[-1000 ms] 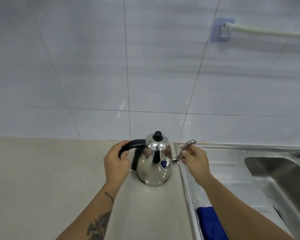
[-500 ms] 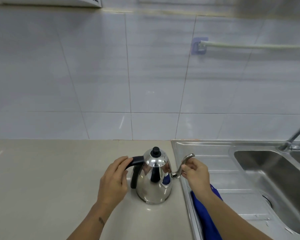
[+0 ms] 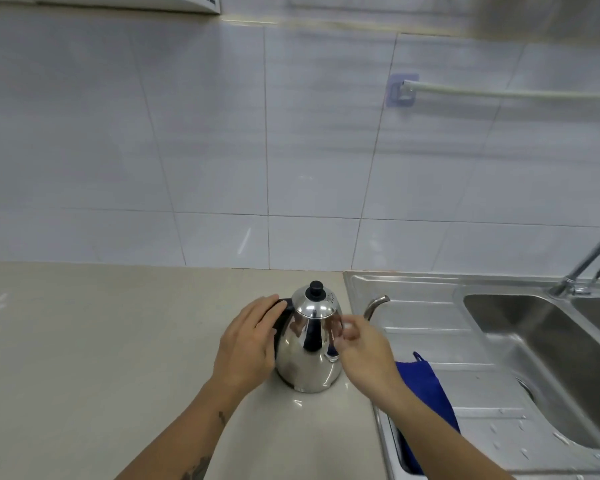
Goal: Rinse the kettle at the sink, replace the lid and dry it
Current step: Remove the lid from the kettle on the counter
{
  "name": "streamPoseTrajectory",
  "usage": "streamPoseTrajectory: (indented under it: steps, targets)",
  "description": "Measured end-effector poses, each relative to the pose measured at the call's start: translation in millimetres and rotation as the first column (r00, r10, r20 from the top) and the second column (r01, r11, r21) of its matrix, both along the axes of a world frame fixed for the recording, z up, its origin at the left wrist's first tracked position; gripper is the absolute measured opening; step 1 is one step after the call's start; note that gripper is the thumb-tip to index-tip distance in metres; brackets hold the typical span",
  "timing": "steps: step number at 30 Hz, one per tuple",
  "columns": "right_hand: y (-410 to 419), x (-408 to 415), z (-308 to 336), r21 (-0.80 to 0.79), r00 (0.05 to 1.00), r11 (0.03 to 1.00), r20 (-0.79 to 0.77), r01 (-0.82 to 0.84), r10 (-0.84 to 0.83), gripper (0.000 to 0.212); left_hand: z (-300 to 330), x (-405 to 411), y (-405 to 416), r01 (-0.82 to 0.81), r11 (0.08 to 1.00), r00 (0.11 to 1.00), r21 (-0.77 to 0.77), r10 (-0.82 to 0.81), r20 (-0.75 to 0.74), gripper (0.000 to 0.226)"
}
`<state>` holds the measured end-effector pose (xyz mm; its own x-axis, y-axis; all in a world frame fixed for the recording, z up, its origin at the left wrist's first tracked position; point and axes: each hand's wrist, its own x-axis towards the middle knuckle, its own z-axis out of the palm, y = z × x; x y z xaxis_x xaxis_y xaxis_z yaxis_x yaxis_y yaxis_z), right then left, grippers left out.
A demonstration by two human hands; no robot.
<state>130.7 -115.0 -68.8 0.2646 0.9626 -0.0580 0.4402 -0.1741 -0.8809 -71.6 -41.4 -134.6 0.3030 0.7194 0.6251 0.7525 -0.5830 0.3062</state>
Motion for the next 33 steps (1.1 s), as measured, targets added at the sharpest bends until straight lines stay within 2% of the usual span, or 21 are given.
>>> streamPoseTrajectory:
  steps: [2, 3, 6, 9, 15, 21, 23, 25, 30, 33]
  targets:
    - [14.7, -2.1, 11.0, 0.149, 0.991, 0.988, 0.130, -0.039, 0.020, 0.028, -5.7, 3.8, -2.2, -0.018, 1.000, 1.000, -0.021, 0.018, 0.008, 0.053]
    - [23.9, -2.7, 16.1, 0.172, 0.977, 0.982, 0.207, -0.083, 0.047, 0.034, -8.9, 5.6, -4.3, -0.028, 0.999, 1.000, -0.027, 0.028, 0.000, 0.054]
    - [50.6, -7.2, 28.9, 0.088, 0.899, 0.972, 0.406, -0.216, 0.163, 0.046, -14.2, 11.8, -12.3, -0.052, 0.997, 0.999, -0.053, 0.051, -0.018, 0.057]
    - [70.3, -11.6, 35.7, 0.041, 0.826, 0.965, 0.526, -0.261, 0.201, 0.034, -13.1, 15.4, -17.3, -0.059, 0.993, 0.998, -0.104, 0.059, -0.007, 0.063]
    - [83.2, -6.2, 40.0, 0.042, 0.791, 0.959, 0.577, -0.279, 0.205, 0.012, -10.8, 16.4, -20.3, -0.052, 0.986, 0.998, -0.160, 0.048, -0.027, 0.079]
    - [85.1, -0.7, 42.4, 0.048, 0.818, 0.956, 0.532, -0.288, 0.220, 0.012, -13.9, 20.9, -15.2, -0.077, 0.981, 0.996, -0.176, 0.069, -0.054, 0.090]
    - [87.5, 4.9, 46.1, 0.122, 0.915, 0.973, 0.379, -0.199, 0.139, 0.012, -15.6, 19.3, -13.0, -0.093, 0.980, 0.994, -0.176, 0.083, -0.067, 0.092]
    - [89.0, 11.2, 52.3, 0.178, 0.952, 0.975, 0.296, -0.131, 0.073, 0.011, -16.4, 15.9, -11.3, -0.100, 0.981, 0.991, -0.168, 0.083, -0.104, 0.093]
    - [71.2, 9.4, 70.3, 0.213, 0.963, 0.962, 0.246, -0.168, 0.113, 0.003, -13.2, 13.1, -10.2, -0.057, 0.980, 0.993, -0.188, 0.036, -0.116, 0.091]
    - [29.4, 16.8, 62.8, 0.164, 0.955, 0.953, 0.196, -0.255, 0.222, 0.008, -12.1, 6.8, -10.0, -0.016, 0.983, 0.996, -0.185, -0.001, -0.092, 0.086]
